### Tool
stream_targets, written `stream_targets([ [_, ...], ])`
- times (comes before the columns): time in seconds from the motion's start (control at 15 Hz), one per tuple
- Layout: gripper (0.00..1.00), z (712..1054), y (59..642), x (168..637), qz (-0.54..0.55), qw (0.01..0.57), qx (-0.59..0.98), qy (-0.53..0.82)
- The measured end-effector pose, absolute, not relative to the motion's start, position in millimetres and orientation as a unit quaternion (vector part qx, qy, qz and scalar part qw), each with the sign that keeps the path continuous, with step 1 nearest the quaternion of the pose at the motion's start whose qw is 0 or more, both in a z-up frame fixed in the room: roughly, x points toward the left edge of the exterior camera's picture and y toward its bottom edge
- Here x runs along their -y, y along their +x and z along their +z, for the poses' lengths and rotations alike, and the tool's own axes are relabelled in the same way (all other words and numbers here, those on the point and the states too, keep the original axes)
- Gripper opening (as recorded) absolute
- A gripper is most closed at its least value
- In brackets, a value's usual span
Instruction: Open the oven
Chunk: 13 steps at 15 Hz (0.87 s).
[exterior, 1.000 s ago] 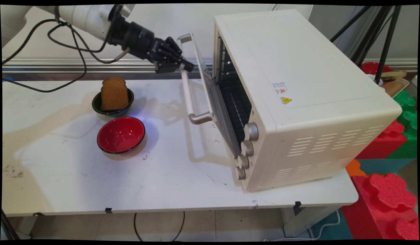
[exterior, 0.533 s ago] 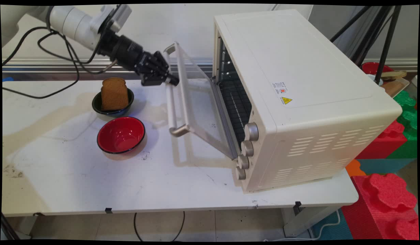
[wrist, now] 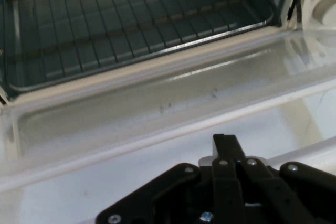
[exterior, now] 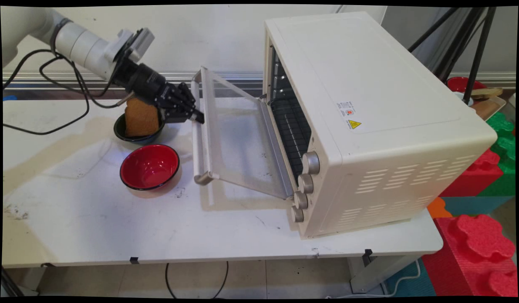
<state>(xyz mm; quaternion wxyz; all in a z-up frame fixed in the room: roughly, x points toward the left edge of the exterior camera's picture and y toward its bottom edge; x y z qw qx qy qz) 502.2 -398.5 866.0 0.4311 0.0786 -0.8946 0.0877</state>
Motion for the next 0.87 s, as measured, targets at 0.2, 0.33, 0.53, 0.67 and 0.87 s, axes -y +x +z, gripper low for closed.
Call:
stream_targets([
  [0.2,0.00,846,513,395,0.081,0.422,0.899,0.088],
  [0.33,0.00,837,518,393,0.078,0.419,0.900,0.091],
  [0.53,0.00,821,526,392,0.075,0.412,0.903,0.098],
  [0.67,0.00,812,531,392,0.073,0.408,0.904,0.102],
  [0.87,0.00,803,538,391,0.072,0.404,0.906,0.106],
])
